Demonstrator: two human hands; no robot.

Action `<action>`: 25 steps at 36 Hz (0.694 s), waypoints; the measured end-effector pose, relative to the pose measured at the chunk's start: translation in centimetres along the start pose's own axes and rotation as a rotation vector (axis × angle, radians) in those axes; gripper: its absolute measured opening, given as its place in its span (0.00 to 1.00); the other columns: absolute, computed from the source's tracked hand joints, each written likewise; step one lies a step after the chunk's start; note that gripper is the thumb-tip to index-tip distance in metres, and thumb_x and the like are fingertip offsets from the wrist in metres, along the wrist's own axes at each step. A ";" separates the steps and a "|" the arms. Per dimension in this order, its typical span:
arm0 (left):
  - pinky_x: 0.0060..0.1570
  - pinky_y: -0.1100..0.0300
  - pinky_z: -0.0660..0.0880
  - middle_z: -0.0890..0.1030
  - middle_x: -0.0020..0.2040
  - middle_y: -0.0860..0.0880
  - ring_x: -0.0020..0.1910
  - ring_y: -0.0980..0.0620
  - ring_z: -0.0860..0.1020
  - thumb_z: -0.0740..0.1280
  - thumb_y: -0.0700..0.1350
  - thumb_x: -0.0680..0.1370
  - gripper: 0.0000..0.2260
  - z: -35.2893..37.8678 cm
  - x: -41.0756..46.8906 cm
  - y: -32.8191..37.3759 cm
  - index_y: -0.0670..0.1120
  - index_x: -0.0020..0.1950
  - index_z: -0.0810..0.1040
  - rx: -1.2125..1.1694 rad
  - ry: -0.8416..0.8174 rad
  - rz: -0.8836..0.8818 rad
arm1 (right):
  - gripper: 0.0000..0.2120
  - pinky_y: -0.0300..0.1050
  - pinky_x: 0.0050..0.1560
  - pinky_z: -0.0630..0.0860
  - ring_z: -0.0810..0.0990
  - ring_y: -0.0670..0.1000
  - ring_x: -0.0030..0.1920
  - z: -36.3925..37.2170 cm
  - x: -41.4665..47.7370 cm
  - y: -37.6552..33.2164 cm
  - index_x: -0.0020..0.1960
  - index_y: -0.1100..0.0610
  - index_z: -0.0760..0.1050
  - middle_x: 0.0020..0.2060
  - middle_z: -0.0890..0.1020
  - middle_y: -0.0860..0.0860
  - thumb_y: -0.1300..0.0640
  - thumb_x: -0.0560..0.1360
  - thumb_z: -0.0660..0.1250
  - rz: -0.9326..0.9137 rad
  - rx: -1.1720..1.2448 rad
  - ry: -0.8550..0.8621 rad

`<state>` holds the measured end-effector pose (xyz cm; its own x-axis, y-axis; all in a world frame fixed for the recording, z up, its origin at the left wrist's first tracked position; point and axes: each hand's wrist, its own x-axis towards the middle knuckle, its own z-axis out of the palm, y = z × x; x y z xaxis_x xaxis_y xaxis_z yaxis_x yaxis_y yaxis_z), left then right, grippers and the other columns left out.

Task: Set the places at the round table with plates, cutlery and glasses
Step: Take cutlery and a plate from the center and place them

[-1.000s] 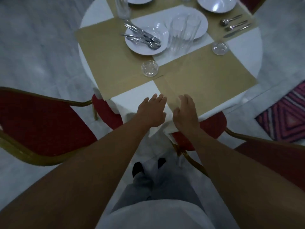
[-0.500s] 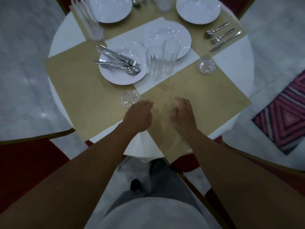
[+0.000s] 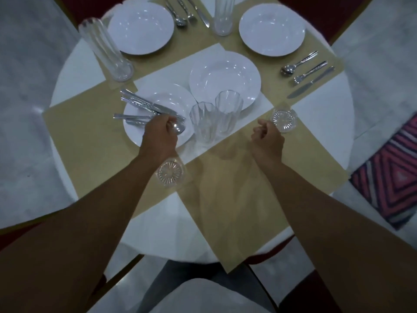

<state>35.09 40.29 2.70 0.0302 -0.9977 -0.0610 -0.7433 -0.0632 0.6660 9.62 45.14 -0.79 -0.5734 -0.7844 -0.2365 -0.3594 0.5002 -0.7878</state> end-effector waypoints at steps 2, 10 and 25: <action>0.61 0.57 0.73 0.82 0.55 0.43 0.56 0.46 0.79 0.58 0.35 0.79 0.13 0.1 2.1 0.2 0.40 0.57 0.81 -0.012 -0.001 0.022 | 0.17 0.45 0.62 0.76 0.82 0.51 0.54 0.3 1.2 -0.5 0.65 0.55 0.78 0.50 0.85 0.51 0.60 0.79 0.60 0.009 0.021 0.004; 0.50 0.74 0.68 0.81 0.57 0.49 0.50 0.56 0.78 0.62 0.44 0.80 0.13 2.6 9.5 1.5 0.47 0.63 0.79 -0.028 -0.099 -0.008 | 0.21 0.46 0.61 0.77 0.83 0.48 0.54 2.1 5.3 -1.6 0.71 0.52 0.74 0.45 0.81 0.42 0.53 0.78 0.64 0.149 0.045 -0.071; 0.65 0.50 0.67 0.75 0.66 0.41 0.67 0.40 0.66 0.61 0.40 0.79 0.25 7.1 17.6 2.1 0.46 0.76 0.62 0.176 -0.293 -0.004 | 0.18 0.25 0.31 0.70 0.77 0.34 0.25 5.5 10.5 -2.9 0.68 0.62 0.75 0.31 0.77 0.42 0.61 0.79 0.68 0.174 0.108 0.026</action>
<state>29.28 22.74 -2.24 -0.1411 -0.9462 -0.2913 -0.8483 -0.0361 0.5283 8.71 33.48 -4.15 -0.6393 -0.6793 -0.3604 -0.1729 0.5836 -0.7934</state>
